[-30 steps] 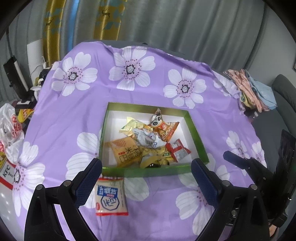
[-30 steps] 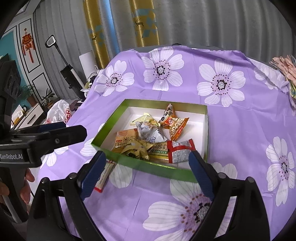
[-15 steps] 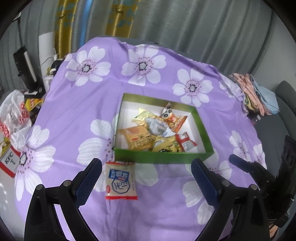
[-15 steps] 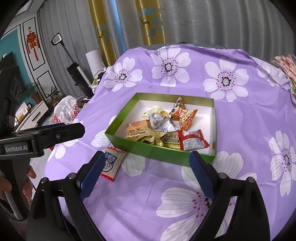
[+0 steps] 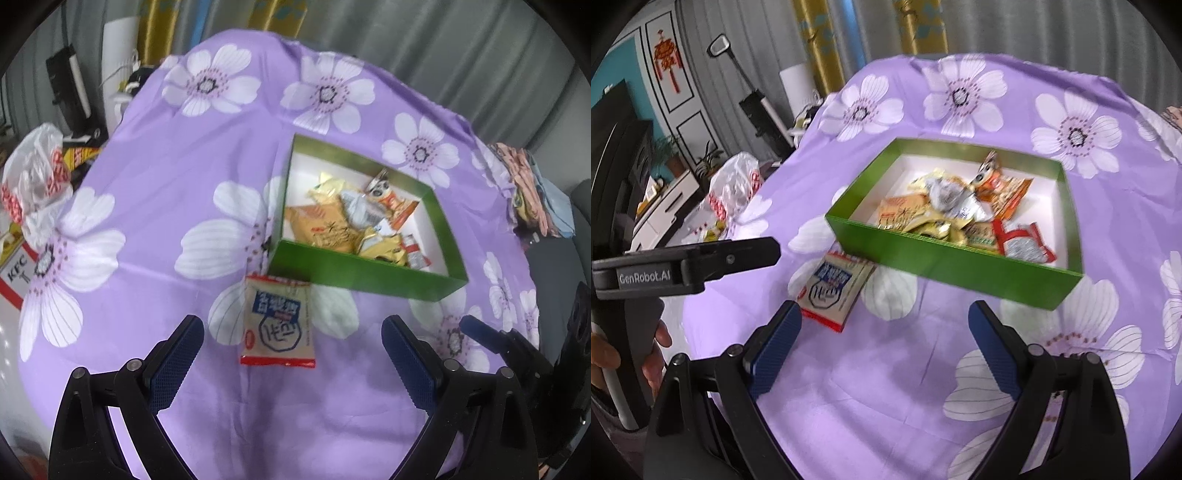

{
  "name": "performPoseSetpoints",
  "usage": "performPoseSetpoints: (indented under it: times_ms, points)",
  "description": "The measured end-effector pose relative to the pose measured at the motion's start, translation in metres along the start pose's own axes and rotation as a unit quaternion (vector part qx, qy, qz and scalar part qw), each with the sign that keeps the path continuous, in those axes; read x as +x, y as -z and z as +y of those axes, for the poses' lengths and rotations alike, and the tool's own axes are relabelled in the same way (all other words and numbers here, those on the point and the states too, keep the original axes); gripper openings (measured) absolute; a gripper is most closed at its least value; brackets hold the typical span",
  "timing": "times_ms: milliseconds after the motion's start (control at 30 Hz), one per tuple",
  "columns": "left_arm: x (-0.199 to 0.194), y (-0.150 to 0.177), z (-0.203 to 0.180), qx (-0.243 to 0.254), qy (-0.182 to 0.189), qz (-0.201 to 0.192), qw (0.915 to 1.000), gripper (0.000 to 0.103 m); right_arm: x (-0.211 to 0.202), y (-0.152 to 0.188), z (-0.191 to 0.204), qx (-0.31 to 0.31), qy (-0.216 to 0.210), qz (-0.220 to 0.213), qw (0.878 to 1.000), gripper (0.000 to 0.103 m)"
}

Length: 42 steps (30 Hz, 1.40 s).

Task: Organize snacks
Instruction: 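Move the left tool back to the white-and-blue packet on the cloth, then grasp the white-and-blue packet with the left tool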

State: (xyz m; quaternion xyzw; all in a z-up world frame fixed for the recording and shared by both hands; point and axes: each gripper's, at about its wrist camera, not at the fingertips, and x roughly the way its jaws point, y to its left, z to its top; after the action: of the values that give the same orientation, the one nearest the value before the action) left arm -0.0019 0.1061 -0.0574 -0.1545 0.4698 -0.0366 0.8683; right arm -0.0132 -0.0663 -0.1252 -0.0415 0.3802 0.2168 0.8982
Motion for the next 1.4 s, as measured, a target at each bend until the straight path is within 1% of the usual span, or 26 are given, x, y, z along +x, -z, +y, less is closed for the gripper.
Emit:
performPoseSetpoints:
  times_ms: [400,867,967,1033,1100,1133,1200,1233,1333,1400]
  points:
    - [0.032,0.012,0.022,-0.014,0.001,0.041,0.9991,0.097,0.034,0.006,0.012,-0.009,-0.016,0.033,0.999,0.093]
    - [0.060,0.012,0.045,-0.030,0.028,0.078,0.9961,0.097,0.075,0.003,0.019,-0.009,-0.034,0.063,0.997,0.091]
    - [0.064,0.012,0.049,-0.034,0.041,0.084,0.9950,0.097,0.084,0.003,0.019,-0.007,-0.051,0.068,0.996,0.087]
    - [0.067,0.012,0.054,-0.040,0.048,0.089,0.9941,0.097,0.090,0.005,0.018,0.002,-0.075,0.073,0.994,0.085]
    - [0.071,0.013,0.060,-0.048,0.060,0.094,0.9925,0.097,0.097,0.006,0.016,0.013,-0.100,0.078,0.992,0.078]
    - [0.072,0.013,0.060,-0.049,0.062,0.095,0.9924,0.097,0.100,0.007,0.015,0.018,-0.107,0.080,0.991,0.077]
    - [0.073,0.012,0.062,-0.046,0.070,0.094,0.9920,0.097,0.105,0.009,0.014,0.026,-0.120,0.085,0.989,0.071]
    - [0.072,0.011,0.062,-0.045,0.073,0.093,0.9920,0.097,0.108,0.009,0.014,0.030,-0.128,0.086,0.988,0.070]
    - [0.077,0.008,0.063,-0.047,0.099,0.101,0.9889,0.097,0.111,0.009,0.015,0.039,-0.147,0.080,0.985,0.065]
    - [0.080,0.006,0.065,-0.054,0.114,0.107,0.9863,0.096,0.115,0.009,0.015,0.051,-0.156,0.083,0.983,0.059]
